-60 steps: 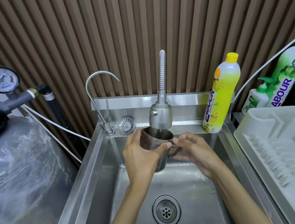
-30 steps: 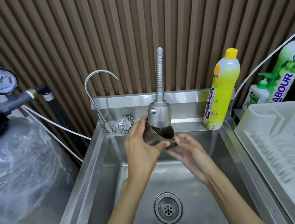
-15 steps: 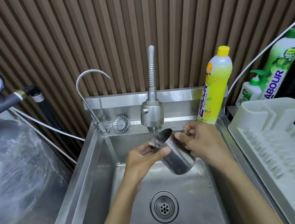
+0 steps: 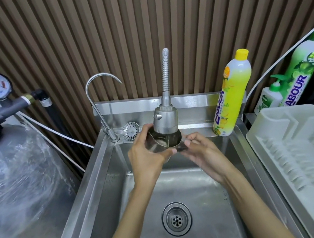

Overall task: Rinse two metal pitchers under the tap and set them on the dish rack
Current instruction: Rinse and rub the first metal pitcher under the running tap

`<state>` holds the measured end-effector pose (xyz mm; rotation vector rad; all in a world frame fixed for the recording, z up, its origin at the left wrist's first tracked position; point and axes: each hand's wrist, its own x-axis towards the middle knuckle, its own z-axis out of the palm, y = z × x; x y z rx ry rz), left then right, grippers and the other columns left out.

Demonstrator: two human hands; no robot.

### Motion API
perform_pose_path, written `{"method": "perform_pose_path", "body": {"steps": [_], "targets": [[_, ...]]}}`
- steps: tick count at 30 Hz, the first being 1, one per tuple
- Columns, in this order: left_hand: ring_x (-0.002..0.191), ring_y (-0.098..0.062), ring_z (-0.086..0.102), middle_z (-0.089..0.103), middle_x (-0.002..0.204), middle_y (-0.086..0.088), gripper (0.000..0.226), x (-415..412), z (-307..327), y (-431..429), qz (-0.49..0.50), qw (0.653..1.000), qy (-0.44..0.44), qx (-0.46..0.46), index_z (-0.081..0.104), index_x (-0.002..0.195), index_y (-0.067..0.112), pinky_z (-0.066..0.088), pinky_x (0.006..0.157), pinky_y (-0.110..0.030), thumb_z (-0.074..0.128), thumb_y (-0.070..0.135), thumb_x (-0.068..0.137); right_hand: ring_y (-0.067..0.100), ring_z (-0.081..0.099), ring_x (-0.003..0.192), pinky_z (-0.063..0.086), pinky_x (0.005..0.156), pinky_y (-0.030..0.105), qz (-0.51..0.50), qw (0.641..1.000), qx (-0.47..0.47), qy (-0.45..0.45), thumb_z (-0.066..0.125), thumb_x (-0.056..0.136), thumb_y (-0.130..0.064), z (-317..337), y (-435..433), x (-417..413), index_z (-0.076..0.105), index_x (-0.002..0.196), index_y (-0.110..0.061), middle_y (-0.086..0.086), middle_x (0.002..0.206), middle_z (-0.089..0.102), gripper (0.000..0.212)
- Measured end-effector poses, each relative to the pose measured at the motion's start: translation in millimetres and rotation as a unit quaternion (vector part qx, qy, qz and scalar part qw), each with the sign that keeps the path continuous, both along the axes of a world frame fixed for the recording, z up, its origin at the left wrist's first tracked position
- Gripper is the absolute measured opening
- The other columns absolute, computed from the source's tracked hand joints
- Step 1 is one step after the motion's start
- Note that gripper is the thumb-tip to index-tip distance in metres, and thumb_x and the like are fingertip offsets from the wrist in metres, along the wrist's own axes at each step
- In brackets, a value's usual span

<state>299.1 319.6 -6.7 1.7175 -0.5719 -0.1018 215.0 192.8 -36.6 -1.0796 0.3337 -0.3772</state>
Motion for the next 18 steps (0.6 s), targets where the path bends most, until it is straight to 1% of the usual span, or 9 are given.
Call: {"method": "perform_pose_path", "body": {"steps": [1, 3, 5, 6, 8, 11, 13, 15, 18], "targets": [[0.077, 0.019, 0.053, 0.056, 0.079, 0.032, 0.069, 0, 5, 2, 0.006, 0.999, -0.025, 0.022, 0.065, 0.106, 0.019, 0.035, 0.073, 0.003, 0.09, 0.012, 0.042, 0.026, 0.064, 0.098, 0.052, 0.092, 0.034, 0.006, 1.0, 0.015, 0.006, 0.048, 0.092, -0.003, -3, 2, -1, 0.048, 0.08, -0.01, 0.013, 0.103, 0.065, 0.014], [0.079, 0.004, 0.058, 0.061, 0.082, 0.022, 0.068, 0, 12, 5, 0.009, 0.996, -0.063, 0.068, 0.065, 0.107, 0.016, 0.035, 0.071, 0.004, 0.091, 0.02, 0.044, 0.027, 0.068, 0.089, 0.057, 0.082, 0.034, 0.006, 0.999, 0.02, 0.028, 0.05, 0.091, -0.006, -6, 6, -3, 0.05, 0.08, -0.011, 0.015, 0.094, 0.066, 0.012], [0.083, -0.007, 0.061, 0.066, 0.083, 0.012, 0.063, 1, 18, 8, 0.009, 0.992, -0.066, 0.108, 0.067, 0.106, 0.02, 0.041, 0.074, -0.004, 0.09, 0.031, 0.048, 0.028, 0.071, 0.083, 0.059, 0.072, 0.033, -0.003, 0.998, 0.001, 0.062, 0.052, 0.091, -0.009, -3, 9, -6, 0.051, 0.081, -0.011, 0.013, 0.091, 0.068, 0.011], [0.083, -0.009, 0.063, 0.068, 0.081, 0.009, 0.061, 3, 18, 9, 0.01, 0.991, -0.054, 0.124, 0.068, 0.104, 0.021, 0.044, 0.074, -0.009, 0.089, 0.038, 0.05, 0.027, 0.072, 0.08, 0.06, 0.067, 0.032, -0.012, 0.996, -0.017, 0.082, 0.054, 0.091, -0.011, 0, 11, -7, 0.052, 0.081, -0.011, 0.012, 0.089, 0.07, 0.01], [0.083, -0.007, 0.065, 0.07, 0.079, 0.008, 0.06, 7, 15, 10, 0.006, 0.99, -0.005, 0.141, 0.07, 0.102, 0.021, 0.045, 0.075, -0.009, 0.087, 0.045, 0.05, 0.027, 0.073, 0.074, 0.06, 0.06, 0.031, -0.036, 0.99, -0.065, 0.124, 0.059, 0.089, -0.015, 9, 10, -11, 0.055, 0.083, -0.008, 0.01, 0.088, 0.071, 0.009], [0.086, -0.002, 0.067, 0.073, 0.094, 0.003, 0.075, 11, 4, 9, -0.048, 0.985, 0.123, 0.109, 0.069, 0.108, 0.019, 0.049, 0.083, -0.015, 0.09, 0.046, 0.041, 0.028, 0.073, 0.069, 0.059, 0.054, 0.032, -0.079, 0.965, -0.153, 0.198, 0.065, 0.085, -0.016, 27, 4, -16, 0.062, 0.078, -0.006, 0.014, 0.089, 0.072, 0.012], [0.087, -0.002, 0.068, 0.073, 0.1, 0.001, 0.062, 11, -5, 8, -0.098, 0.973, 0.198, 0.071, 0.071, 0.1, 0.022, 0.051, 0.078, -0.012, 0.091, 0.035, 0.043, 0.022, 0.069, 0.059, 0.058, 0.05, 0.032, -0.103, 0.944, -0.215, 0.227, 0.068, 0.081, -0.014, 41, 1, -19, 0.06, 0.066, -0.01, 0.013, 0.076, 0.07, 0.017], [0.09, -0.005, 0.068, 0.072, 0.105, -0.004, 0.044, 7, -11, 7, -0.139, 0.958, 0.246, 0.039, 0.069, 0.098, 0.019, 0.051, 0.079, -0.011, 0.086, 0.011, 0.058, 0.018, 0.062, 0.055, 0.057, 0.058, 0.037, -0.128, 0.91, -0.316, 0.238, 0.07, 0.078, -0.014, 51, 2, -20, 0.057, 0.059, -0.014, 0.007, 0.063, 0.066, 0.023], [0.082, -0.001, 0.067, 0.071, 0.098, 0.002, 0.047, -3, -17, 0, -0.142, 0.958, 0.25, -0.013, 0.064, 0.093, 0.024, 0.05, 0.074, -0.008, 0.078, -0.009, 0.062, 0.015, 0.067, 0.075, 0.053, 0.074, 0.033, -0.159, 0.851, -0.444, 0.232, 0.072, 0.075, -0.016, 56, 6, -20, 0.056, 0.058, -0.018, 0.0, 0.075, 0.071, 0.023]]}}
